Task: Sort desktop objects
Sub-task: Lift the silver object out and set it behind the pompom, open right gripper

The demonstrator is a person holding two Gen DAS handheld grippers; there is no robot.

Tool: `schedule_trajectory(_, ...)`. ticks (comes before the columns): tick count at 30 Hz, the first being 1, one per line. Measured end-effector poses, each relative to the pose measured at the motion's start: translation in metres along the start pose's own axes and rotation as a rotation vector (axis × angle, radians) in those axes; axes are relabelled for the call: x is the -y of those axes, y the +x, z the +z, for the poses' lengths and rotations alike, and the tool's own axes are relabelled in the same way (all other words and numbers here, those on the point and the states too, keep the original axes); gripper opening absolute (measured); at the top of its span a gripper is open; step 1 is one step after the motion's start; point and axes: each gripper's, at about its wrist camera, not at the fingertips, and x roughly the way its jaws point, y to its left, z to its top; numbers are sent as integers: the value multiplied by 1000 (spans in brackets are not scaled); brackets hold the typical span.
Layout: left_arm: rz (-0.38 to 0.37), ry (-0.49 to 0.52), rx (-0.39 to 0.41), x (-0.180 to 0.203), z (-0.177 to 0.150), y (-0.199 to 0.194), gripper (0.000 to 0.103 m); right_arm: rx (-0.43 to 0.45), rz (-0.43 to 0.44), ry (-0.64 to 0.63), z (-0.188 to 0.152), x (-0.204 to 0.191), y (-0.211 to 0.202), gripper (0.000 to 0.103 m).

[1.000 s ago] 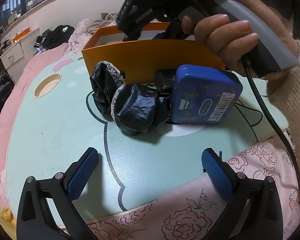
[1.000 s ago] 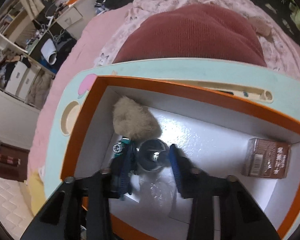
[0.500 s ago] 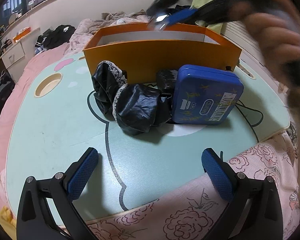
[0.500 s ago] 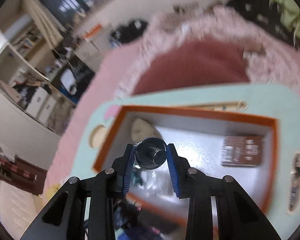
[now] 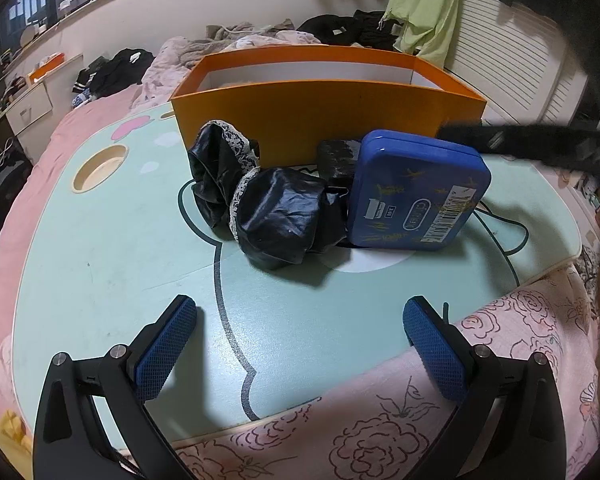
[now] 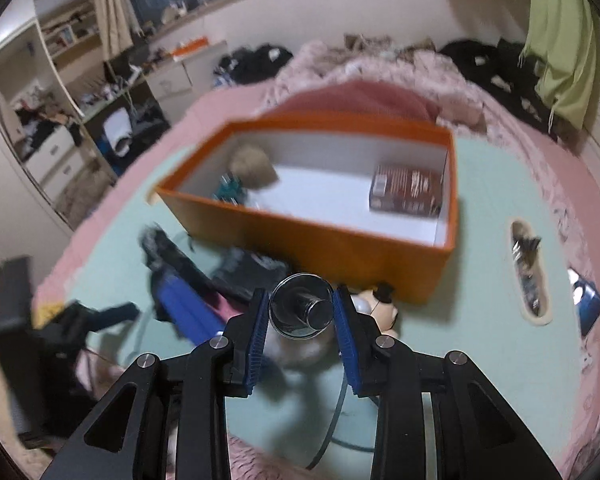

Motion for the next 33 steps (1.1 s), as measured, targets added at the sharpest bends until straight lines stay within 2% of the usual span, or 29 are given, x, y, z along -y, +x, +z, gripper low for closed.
schedule_trajectory(3,-1,5,0,0,0,0,103,-1,-16,-2,-1,9,14,30)
schedule_trajectory(6,-2,6,1,-1,0,0,103,8,46,25,-3,16,19,33)
schedule_trajectory(7,-2,6,1,-1,0,0,103,27,70,35,-5,18,16,36)
schedule_trajectory(10,-1,6,1,-1,0,0,103,154,122,50,-13,23,-15,62)
schedule_trajectory(12,-1,9,2,-1,0,0,103,230,89,23,-20,20,-38,72)
schedule_trajectory(13,-1,8,2,-1,0,0,103,246,55,5,-26,17,-47,73)
schedule_trajectory(16,-1,10,1,-1,0,0,103,213,-10,-34,-49,12,-50,74)
schedule_trajectory(21,-2,11,2,-2,0,0,103,99,-118,-78,-82,10,-17,74)
schedule_trajectory(22,1,12,-1,-1,0,0,103,109,-150,-95,-87,9,-12,77)
schedule_trajectory(23,3,11,2,-1,0,0,103,108,-176,-106,-89,8,-10,87)
schedule_trajectory(27,5,7,3,-1,-1,0,103,90,-181,-113,-91,10,-6,102)
schedule_trajectory(33,10,2,5,-2,-2,0,103,98,-183,-104,-94,14,-5,103)
